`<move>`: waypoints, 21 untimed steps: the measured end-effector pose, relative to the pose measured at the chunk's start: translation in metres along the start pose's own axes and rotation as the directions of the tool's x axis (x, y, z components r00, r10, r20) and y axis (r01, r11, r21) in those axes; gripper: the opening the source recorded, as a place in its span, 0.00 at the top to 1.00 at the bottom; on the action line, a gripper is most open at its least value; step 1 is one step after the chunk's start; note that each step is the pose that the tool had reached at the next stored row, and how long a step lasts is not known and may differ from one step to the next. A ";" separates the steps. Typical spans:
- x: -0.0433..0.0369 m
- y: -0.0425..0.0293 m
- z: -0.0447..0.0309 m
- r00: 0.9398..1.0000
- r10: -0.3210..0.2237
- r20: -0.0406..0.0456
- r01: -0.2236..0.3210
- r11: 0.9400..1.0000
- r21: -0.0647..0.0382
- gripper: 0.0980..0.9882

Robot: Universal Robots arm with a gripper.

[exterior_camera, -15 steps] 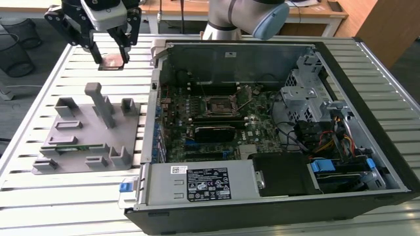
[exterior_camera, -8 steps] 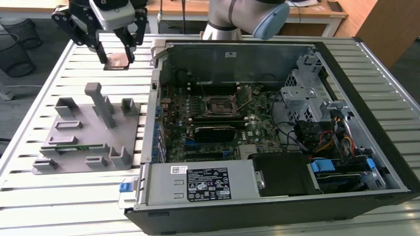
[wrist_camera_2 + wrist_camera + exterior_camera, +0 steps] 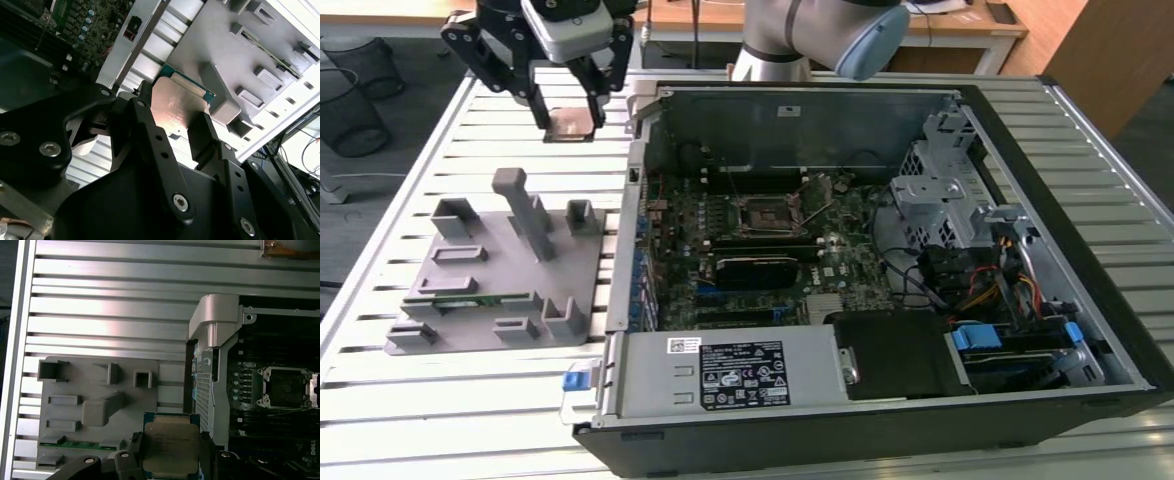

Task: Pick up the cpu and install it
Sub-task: 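Pick up the cpu and move it towards the insertion slot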

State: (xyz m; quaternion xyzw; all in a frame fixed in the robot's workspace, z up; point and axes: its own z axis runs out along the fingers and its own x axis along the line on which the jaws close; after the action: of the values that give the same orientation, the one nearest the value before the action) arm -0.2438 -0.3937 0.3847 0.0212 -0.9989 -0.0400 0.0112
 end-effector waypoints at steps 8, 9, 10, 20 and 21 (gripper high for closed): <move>-0.0104 0.0003 -0.0001 1.000 0.000 0.000 0.000 1.000 0.000 0.52; -0.0118 0.0003 -0.0001 1.000 0.000 0.000 0.000 1.000 0.000 0.52; -0.0132 0.0003 -0.0001 1.000 0.000 0.000 0.000 1.000 0.000 0.52; -0.0266 0.0002 -0.0001 1.000 0.000 0.000 0.000 1.000 -0.001 0.52; -0.0279 0.0002 -0.0001 1.000 0.000 0.000 0.000 1.000 -0.001 0.52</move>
State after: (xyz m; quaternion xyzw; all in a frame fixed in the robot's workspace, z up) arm -0.2159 -0.3923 0.3843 0.0212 -0.9989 -0.0405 0.0111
